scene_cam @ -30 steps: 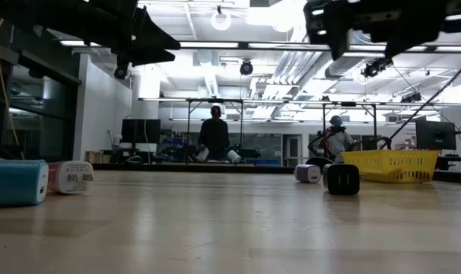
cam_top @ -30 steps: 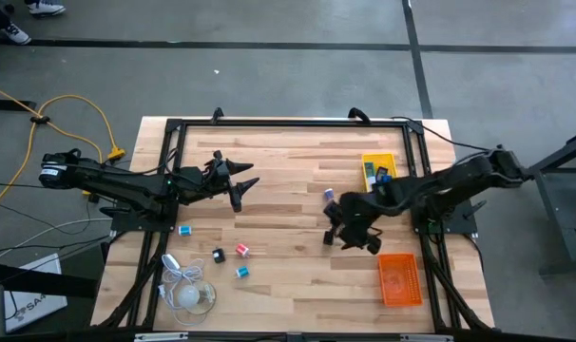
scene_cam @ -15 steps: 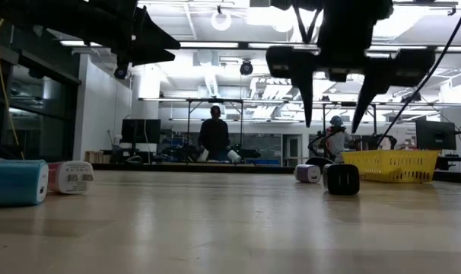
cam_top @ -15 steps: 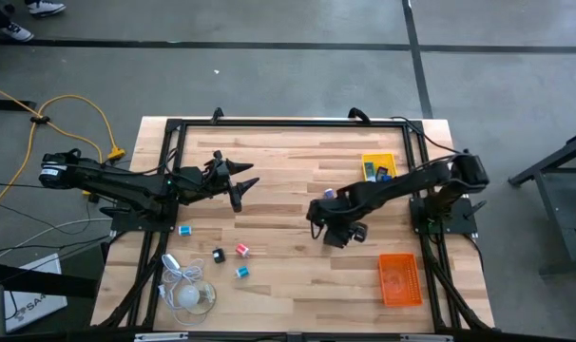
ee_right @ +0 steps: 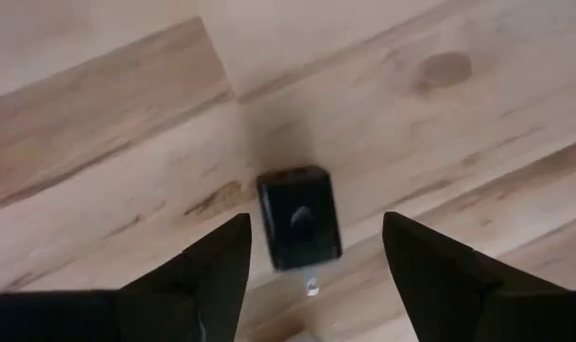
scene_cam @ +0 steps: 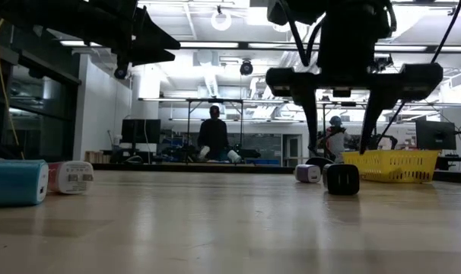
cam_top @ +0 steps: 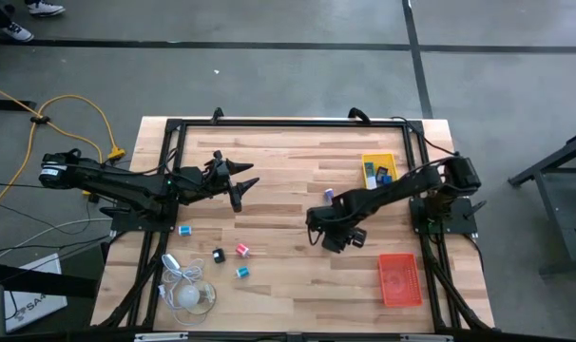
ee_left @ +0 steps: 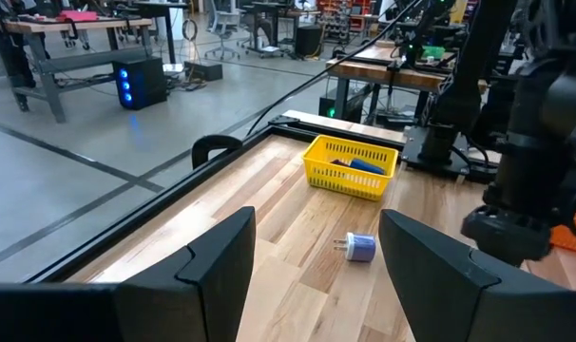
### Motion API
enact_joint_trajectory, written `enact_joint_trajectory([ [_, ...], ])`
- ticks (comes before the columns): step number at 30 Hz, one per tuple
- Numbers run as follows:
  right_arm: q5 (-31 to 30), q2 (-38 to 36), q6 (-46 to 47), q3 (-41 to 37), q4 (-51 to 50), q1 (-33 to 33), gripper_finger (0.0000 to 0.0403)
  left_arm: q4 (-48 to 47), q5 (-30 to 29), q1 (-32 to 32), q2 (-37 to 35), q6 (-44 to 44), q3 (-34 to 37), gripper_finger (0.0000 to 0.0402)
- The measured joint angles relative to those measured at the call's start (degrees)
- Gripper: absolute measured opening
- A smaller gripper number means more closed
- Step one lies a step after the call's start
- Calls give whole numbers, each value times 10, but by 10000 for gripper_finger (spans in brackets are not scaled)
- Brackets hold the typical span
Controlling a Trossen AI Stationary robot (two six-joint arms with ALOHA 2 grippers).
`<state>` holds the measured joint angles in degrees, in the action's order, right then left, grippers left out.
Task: Pick & Place Office items
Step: Put the right black charger adapter into the orange bin
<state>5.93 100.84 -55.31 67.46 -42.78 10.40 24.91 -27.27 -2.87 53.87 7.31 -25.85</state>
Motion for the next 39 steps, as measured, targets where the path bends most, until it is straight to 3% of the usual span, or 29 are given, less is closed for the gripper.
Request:
enact_joint_trajectory([
  [17,0,1,-4,-63,74,11,226,0,0,0,0,0,0,218],
  [39,18,0,-19,-87,121,-12,226,0,0,0,0,0,0,218],
])
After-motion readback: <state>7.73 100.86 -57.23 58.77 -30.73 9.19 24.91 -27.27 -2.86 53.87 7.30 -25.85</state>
